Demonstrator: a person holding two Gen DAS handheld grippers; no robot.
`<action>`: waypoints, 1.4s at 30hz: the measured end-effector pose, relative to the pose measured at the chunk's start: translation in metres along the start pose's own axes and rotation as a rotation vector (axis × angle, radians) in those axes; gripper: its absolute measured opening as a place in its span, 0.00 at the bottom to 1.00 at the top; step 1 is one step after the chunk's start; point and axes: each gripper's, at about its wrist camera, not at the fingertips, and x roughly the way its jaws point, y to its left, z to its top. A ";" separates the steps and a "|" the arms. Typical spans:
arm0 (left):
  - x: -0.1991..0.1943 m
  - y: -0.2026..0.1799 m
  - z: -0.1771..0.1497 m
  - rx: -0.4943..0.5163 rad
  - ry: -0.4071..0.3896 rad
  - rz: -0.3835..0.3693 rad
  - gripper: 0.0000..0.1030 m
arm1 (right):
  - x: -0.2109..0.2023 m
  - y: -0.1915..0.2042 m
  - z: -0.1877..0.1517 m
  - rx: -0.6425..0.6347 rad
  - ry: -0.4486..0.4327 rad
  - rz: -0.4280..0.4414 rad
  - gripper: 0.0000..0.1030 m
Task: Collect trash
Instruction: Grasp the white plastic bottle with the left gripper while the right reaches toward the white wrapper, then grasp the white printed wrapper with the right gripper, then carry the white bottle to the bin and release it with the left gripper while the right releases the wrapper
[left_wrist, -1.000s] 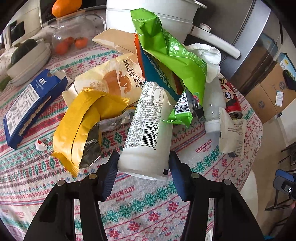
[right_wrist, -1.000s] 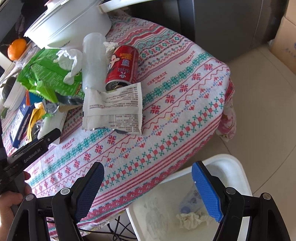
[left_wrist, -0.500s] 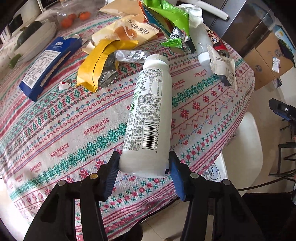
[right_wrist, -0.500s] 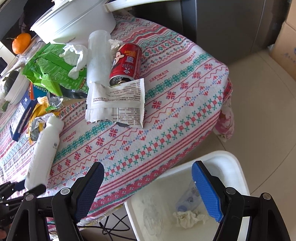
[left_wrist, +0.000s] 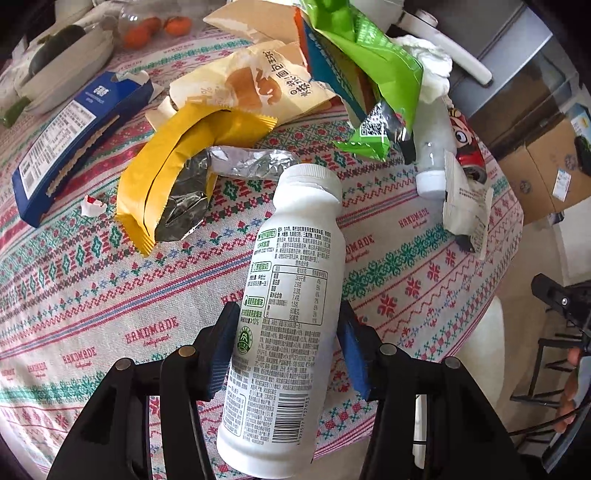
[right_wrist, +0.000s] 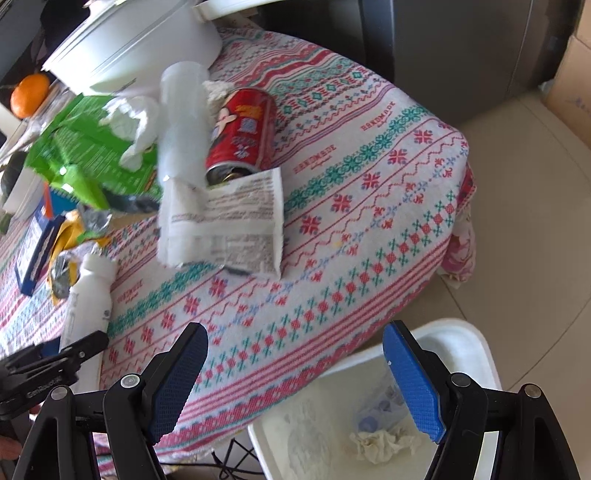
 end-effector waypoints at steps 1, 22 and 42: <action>-0.004 0.001 0.000 -0.004 -0.015 -0.002 0.53 | 0.003 -0.003 0.003 0.010 0.001 -0.003 0.80; -0.095 0.005 -0.041 0.032 -0.249 -0.064 0.50 | 0.069 0.000 0.037 0.116 -0.086 0.262 0.71; -0.128 0.002 -0.062 0.071 -0.314 -0.081 0.50 | 0.023 0.045 0.024 -0.078 -0.093 0.315 0.10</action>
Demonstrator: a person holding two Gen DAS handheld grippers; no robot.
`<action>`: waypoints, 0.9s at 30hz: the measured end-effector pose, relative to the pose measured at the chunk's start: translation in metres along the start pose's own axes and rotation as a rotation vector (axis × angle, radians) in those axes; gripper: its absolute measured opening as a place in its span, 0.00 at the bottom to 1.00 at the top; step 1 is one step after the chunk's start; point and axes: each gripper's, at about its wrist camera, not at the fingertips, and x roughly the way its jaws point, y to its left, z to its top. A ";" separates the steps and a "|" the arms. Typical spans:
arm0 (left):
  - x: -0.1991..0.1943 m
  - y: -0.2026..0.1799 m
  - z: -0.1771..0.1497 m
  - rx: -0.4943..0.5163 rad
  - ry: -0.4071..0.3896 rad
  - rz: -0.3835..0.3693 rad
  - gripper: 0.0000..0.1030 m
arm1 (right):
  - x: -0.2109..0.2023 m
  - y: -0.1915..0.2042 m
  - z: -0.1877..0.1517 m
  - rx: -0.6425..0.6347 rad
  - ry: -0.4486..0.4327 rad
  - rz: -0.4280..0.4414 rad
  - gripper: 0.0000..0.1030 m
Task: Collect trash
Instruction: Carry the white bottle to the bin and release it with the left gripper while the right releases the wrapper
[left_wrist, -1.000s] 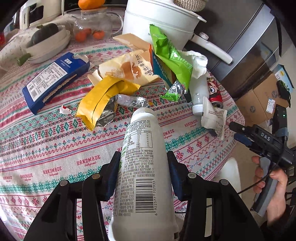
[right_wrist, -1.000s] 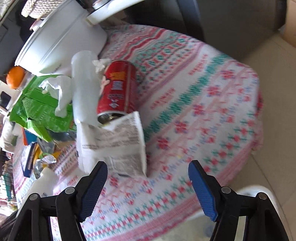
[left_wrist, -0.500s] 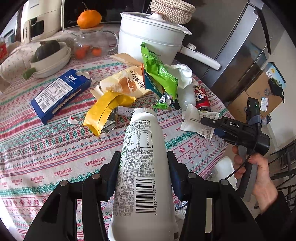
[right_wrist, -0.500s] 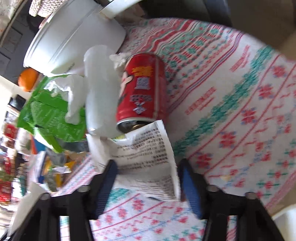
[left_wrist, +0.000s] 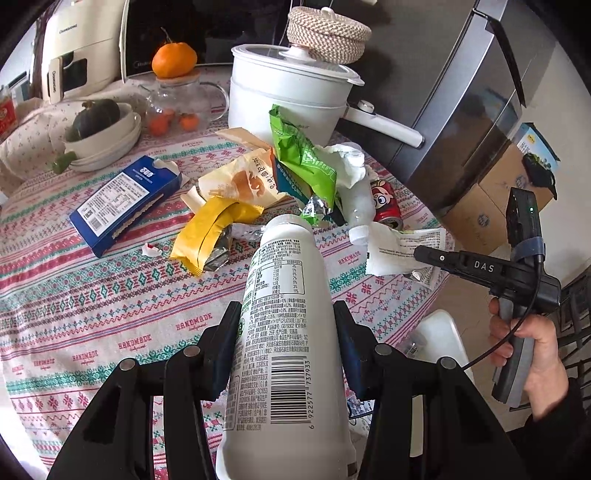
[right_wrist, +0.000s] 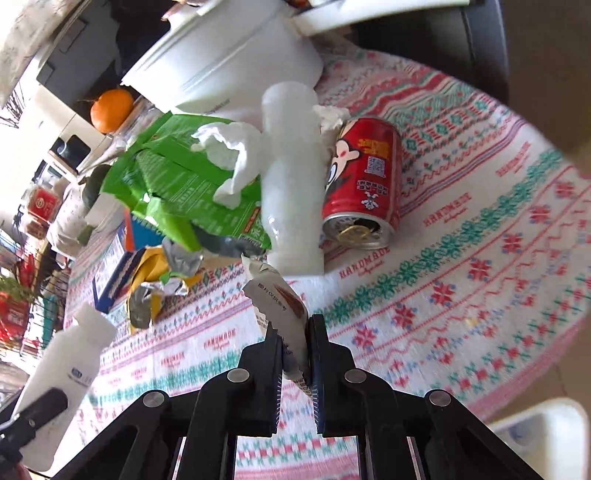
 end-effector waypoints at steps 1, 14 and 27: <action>-0.002 -0.003 -0.001 0.007 -0.003 -0.006 0.50 | -0.006 0.000 -0.004 -0.005 -0.008 -0.008 0.10; -0.022 -0.077 -0.027 0.163 0.022 -0.173 0.50 | -0.113 -0.002 -0.052 -0.076 -0.104 -0.167 0.10; 0.015 -0.168 -0.090 0.374 0.184 -0.257 0.50 | -0.173 -0.052 -0.102 -0.020 -0.140 -0.268 0.11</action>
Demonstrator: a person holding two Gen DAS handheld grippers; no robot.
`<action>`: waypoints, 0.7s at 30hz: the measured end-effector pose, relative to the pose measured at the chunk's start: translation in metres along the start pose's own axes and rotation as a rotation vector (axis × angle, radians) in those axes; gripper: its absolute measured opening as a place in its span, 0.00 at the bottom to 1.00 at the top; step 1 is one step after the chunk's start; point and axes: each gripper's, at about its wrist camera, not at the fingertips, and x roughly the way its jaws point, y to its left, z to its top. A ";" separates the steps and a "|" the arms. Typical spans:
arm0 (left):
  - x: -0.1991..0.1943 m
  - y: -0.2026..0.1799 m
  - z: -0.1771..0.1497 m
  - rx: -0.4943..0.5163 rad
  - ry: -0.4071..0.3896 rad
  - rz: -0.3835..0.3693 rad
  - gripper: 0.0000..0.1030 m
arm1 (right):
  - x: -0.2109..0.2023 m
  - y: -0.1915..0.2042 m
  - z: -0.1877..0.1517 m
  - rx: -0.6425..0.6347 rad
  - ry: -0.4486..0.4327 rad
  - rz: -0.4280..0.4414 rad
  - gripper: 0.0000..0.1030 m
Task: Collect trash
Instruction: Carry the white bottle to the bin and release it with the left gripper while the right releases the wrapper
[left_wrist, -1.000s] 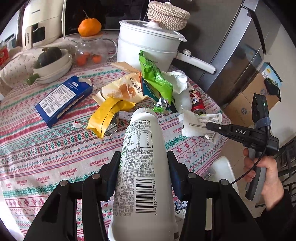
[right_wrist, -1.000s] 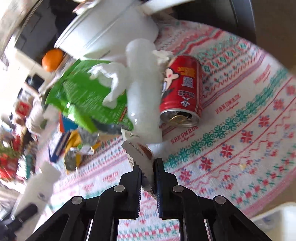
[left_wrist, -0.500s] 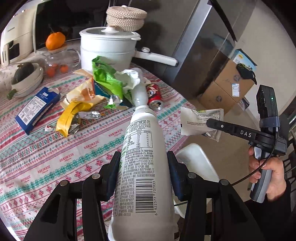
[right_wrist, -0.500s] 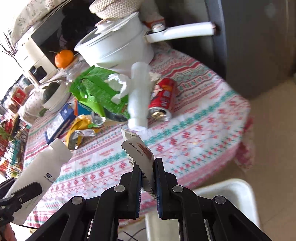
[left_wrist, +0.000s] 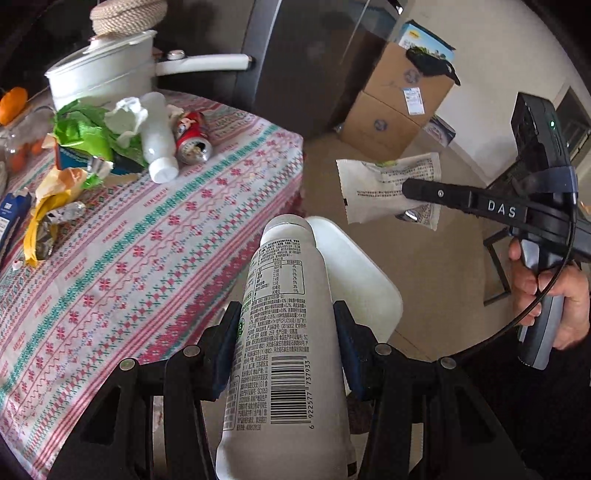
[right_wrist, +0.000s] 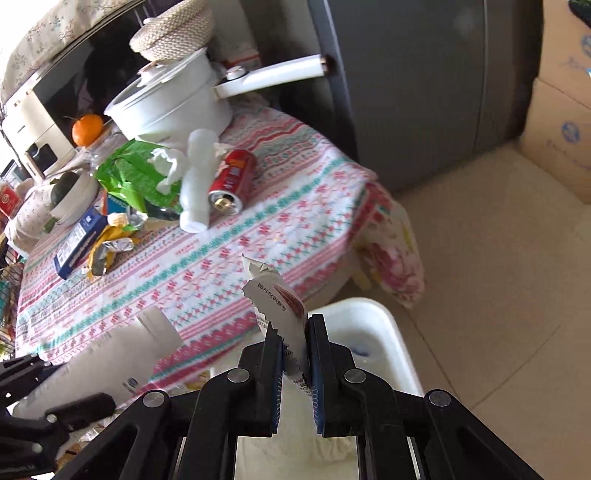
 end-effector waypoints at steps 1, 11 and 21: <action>0.008 -0.006 -0.002 0.009 0.021 -0.006 0.50 | -0.001 -0.004 -0.002 -0.001 0.001 -0.011 0.11; 0.084 -0.033 -0.010 0.085 0.147 0.028 0.50 | 0.009 -0.025 -0.018 -0.005 0.061 -0.060 0.11; 0.107 -0.022 -0.001 0.083 0.145 0.069 0.58 | 0.028 -0.039 -0.029 0.016 0.137 -0.088 0.11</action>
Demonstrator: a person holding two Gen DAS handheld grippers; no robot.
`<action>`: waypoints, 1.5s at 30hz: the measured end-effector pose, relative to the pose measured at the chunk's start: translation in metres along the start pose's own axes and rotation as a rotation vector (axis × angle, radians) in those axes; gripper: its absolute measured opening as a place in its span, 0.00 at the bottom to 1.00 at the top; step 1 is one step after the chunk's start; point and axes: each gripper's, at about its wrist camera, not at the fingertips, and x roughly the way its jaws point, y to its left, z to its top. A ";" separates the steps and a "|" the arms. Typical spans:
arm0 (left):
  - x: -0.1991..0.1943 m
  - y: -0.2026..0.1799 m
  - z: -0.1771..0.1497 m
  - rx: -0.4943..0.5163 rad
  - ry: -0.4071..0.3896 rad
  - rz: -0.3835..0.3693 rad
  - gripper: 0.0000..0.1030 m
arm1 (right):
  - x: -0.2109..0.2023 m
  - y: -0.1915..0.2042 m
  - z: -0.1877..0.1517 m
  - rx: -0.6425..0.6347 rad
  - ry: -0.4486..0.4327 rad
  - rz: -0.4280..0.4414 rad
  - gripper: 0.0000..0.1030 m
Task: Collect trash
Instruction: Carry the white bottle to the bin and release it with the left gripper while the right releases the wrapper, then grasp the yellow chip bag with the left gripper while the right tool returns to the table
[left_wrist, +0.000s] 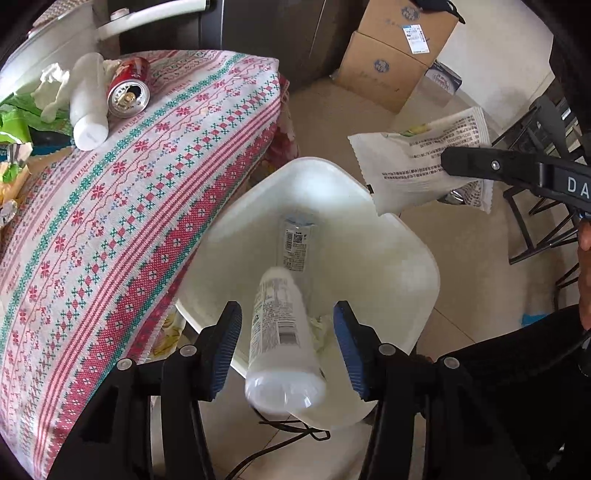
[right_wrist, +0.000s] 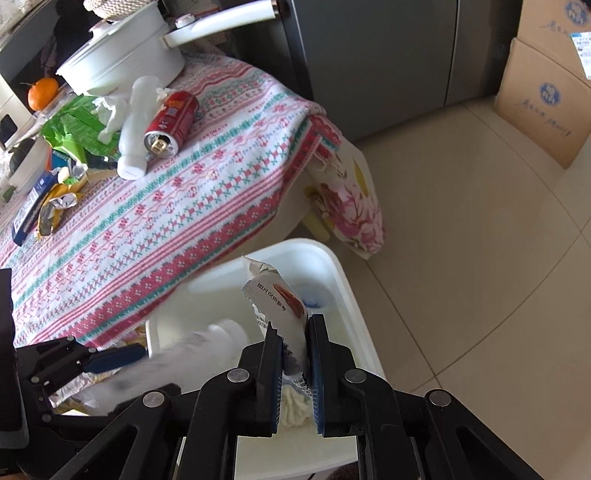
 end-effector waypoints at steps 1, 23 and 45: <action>-0.002 0.001 0.000 0.001 -0.008 0.009 0.60 | 0.001 -0.001 -0.001 0.003 0.005 -0.002 0.11; -0.064 0.041 -0.014 -0.062 -0.117 0.163 0.81 | 0.021 0.015 -0.003 0.012 0.101 0.014 0.40; -0.121 0.138 -0.022 -0.254 -0.214 0.290 0.98 | 0.026 0.075 0.025 -0.010 0.081 0.039 0.64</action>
